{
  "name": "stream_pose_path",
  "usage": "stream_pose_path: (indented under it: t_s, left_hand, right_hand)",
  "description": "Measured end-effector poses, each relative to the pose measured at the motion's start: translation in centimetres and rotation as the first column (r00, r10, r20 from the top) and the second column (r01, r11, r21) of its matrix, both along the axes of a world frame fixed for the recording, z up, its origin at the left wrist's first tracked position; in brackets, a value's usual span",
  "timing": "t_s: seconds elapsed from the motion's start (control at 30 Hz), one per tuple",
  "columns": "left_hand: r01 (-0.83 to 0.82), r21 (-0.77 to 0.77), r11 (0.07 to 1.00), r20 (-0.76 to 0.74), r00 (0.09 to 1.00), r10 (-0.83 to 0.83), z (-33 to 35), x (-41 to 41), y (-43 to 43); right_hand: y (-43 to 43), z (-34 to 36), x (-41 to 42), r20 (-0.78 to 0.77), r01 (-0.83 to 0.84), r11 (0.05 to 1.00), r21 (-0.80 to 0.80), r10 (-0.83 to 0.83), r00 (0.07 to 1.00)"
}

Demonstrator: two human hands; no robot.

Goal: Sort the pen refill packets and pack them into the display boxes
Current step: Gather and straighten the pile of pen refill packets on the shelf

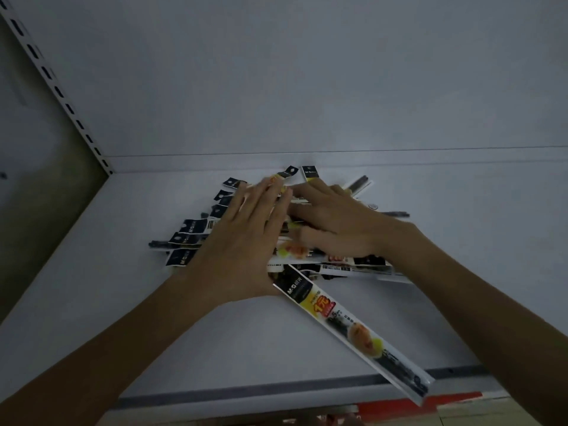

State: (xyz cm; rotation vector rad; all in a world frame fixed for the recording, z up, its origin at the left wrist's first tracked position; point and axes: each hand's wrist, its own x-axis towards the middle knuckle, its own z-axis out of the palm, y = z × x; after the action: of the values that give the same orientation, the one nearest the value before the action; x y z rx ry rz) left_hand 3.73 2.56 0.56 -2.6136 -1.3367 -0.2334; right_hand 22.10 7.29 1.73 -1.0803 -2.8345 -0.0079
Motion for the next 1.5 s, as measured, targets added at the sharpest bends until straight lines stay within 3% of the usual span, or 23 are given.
stream_pose_path:
  t_s: [0.07,0.13,0.2,0.4,0.5,0.57,0.63,0.73,0.83,1.07,1.2,1.27,1.37,1.5]
  left_hand:
    - [-0.046,-0.196,0.980,0.036,0.998,0.054,-0.5,0.0,-0.1]
    - [-0.039,-0.191,0.981,0.076,0.996,0.054,-0.9,-0.2,-0.2]
    - [-0.031,-0.161,0.986,0.053,0.998,0.040,-0.8,-0.2,-0.2]
    - [0.002,-0.110,0.994,0.098,0.995,0.009,-1.2,-0.7,-0.1]
    - [0.148,0.141,0.979,0.110,0.980,-0.164,-1.6,-0.9,-0.2]
    - [0.311,0.370,0.876,0.044,0.935,-0.351,-1.7,-0.7,-0.5]
    - [0.440,0.434,0.786,-0.079,0.888,-0.453,-2.2,-0.7,-1.0]
    - [0.543,0.343,0.767,-0.175,0.839,-0.515,-2.9,-1.1,-0.9]
    - [0.534,0.246,0.809,-0.168,0.845,-0.507,-3.2,-1.4,-0.5]
    - [0.464,-0.052,0.884,0.008,0.886,-0.464,-2.3,-1.6,-1.5]
    - [0.449,-0.184,0.874,0.212,0.887,-0.410,-1.8,-2.0,-1.8]
    - [0.432,-0.177,0.884,0.213,0.894,-0.395,-2.1,-1.7,-2.0]
    - [0.416,-0.101,0.904,0.160,0.903,-0.398,-2.7,-0.8,-2.1]
    - [0.430,0.006,0.903,0.309,0.858,-0.411,-3.3,-0.7,-1.4]
  right_hand:
    - [0.5,1.1,-0.3,-0.123,-0.026,0.994,-0.106,0.013,0.992]
    - [2.1,2.1,-0.5,-0.318,-0.008,0.983,-0.183,-0.051,0.947]
    - [4.4,2.0,-1.1,-0.389,0.040,0.983,-0.177,-0.107,0.915]
    - [9.3,-1.8,-4.4,-0.008,0.103,0.958,-0.267,-0.109,0.994]
    - [10.0,-2.5,-4.5,0.080,0.107,0.971,-0.214,-0.092,0.993]
    - [10.0,-2.3,-4.7,0.125,0.126,0.983,-0.134,-0.109,0.986]
    - [9.9,-2.1,-4.9,0.128,0.132,0.990,-0.053,-0.124,0.984]
    - [9.8,-1.5,-4.9,0.118,0.141,0.990,-0.024,-0.137,0.984]
    - [9.7,-1.2,-4.3,0.085,0.135,0.986,-0.094,-0.127,0.988]
    - [8.9,-1.1,-2.4,-0.092,0.156,0.919,-0.362,-0.201,0.975]
    - [9.4,0.5,0.2,-0.317,0.196,0.808,-0.556,-0.425,0.848]
    - [9.7,0.7,1.2,-0.286,0.240,0.815,-0.528,-0.436,0.853]
    - [9.7,-0.5,1.5,-0.111,0.277,0.866,-0.416,-0.351,0.930]
    - [9.9,-1.2,1.0,-0.059,0.284,0.903,-0.324,-0.319,0.946]
